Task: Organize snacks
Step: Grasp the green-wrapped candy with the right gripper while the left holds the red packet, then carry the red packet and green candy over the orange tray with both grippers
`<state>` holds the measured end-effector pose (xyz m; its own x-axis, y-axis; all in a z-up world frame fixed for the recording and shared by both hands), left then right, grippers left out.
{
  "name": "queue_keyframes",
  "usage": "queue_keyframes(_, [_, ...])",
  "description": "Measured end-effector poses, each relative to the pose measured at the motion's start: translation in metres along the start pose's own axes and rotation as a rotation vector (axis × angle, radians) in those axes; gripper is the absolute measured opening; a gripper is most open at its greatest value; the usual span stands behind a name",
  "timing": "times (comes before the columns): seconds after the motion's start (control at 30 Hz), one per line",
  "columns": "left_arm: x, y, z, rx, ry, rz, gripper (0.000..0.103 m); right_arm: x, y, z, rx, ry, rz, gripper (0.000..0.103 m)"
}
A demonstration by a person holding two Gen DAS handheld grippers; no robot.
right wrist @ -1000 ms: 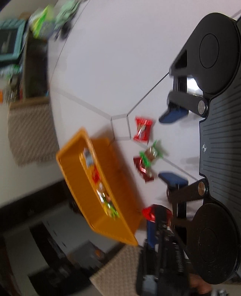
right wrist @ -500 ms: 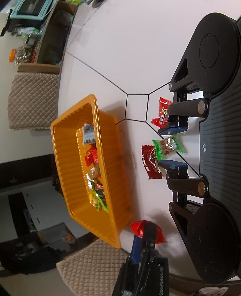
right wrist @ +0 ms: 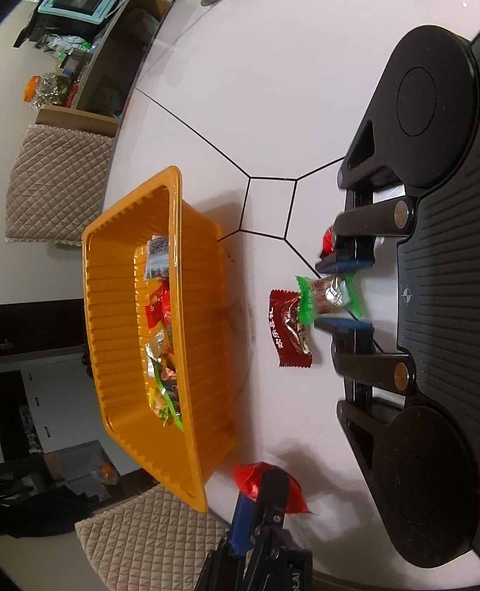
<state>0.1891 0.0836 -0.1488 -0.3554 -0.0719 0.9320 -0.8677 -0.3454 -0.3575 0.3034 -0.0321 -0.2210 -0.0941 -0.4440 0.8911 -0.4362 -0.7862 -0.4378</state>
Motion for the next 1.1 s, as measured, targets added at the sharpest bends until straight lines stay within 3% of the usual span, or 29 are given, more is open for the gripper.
queue_keyframes(0.57, [0.025, 0.001, 0.007, -0.004, 0.013, 0.048, 0.021, 0.057, 0.005, -0.013, -0.065, -0.057, 0.052, 0.02])
queue_keyframes(1.1, [0.057, -0.03, -0.008, 0.051, 0.001, 0.139, 0.021, 0.083, -0.052, -0.036, -0.042, -0.14, 0.141, 0.02])
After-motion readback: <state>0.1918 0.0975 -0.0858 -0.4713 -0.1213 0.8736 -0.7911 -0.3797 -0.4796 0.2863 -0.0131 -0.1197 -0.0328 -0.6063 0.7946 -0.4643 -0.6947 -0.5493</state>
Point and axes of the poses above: each gripper's, at about its wrist camera, not at the fingertips, and x roughly against the way its jaws point, z to its right, y to its underside, the point moved 4 cm from there along -x, roughly the way its jaws point, and after that the axes turned 14 degrees about -z, right-handed, at the moved point
